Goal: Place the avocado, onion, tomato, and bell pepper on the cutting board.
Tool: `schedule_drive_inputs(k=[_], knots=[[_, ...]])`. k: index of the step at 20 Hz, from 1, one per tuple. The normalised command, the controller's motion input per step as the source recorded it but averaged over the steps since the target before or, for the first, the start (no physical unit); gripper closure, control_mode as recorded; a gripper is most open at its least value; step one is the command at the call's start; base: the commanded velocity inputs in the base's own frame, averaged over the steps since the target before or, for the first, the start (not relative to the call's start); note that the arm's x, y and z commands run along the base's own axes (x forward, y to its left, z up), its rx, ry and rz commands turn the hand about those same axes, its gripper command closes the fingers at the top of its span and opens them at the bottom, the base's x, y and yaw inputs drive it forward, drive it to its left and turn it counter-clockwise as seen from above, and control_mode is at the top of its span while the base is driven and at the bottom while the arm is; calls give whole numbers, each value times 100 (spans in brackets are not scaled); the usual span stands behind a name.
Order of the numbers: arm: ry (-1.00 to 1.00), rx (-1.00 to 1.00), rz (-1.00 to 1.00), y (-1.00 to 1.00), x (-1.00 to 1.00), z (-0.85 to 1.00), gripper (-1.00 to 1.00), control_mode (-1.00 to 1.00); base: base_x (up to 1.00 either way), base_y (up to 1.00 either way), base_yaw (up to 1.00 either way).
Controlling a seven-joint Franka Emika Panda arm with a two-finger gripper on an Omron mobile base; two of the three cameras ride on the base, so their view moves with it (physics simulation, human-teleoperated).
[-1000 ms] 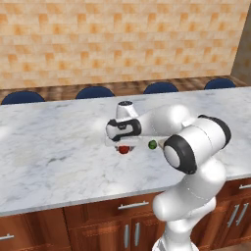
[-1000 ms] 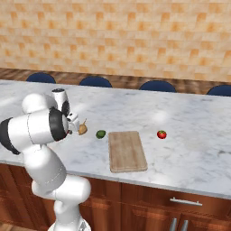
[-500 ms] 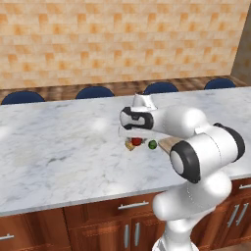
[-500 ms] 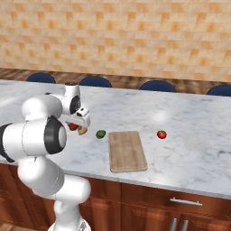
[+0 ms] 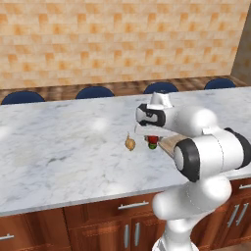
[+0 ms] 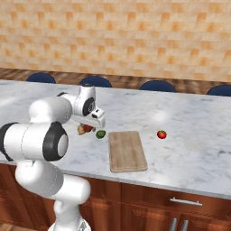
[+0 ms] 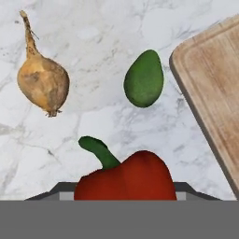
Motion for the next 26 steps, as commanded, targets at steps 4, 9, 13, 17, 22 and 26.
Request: schedule_drive_inputs(k=[4, 9, 13, 17, 22, 26], knots=[[0, 0, 0, -62, 0, -15, 100, -100, 0, 0, 0], [0, 0, 0, -61, 3, -19, 100, -100, 0, 0, 0], [0, 0, 0, -55, 15, -18, 100, -100, 0, 0, 0], [0, 0, 0, -39, 31, -19, 100, -100, 0, 0, 0], [0, 0, 0, -21, 32, -22, 100, -100, 0, 0, 0], [0, 0, 0, -19, 36, -34, 100, -100, 0, 0, 0]])
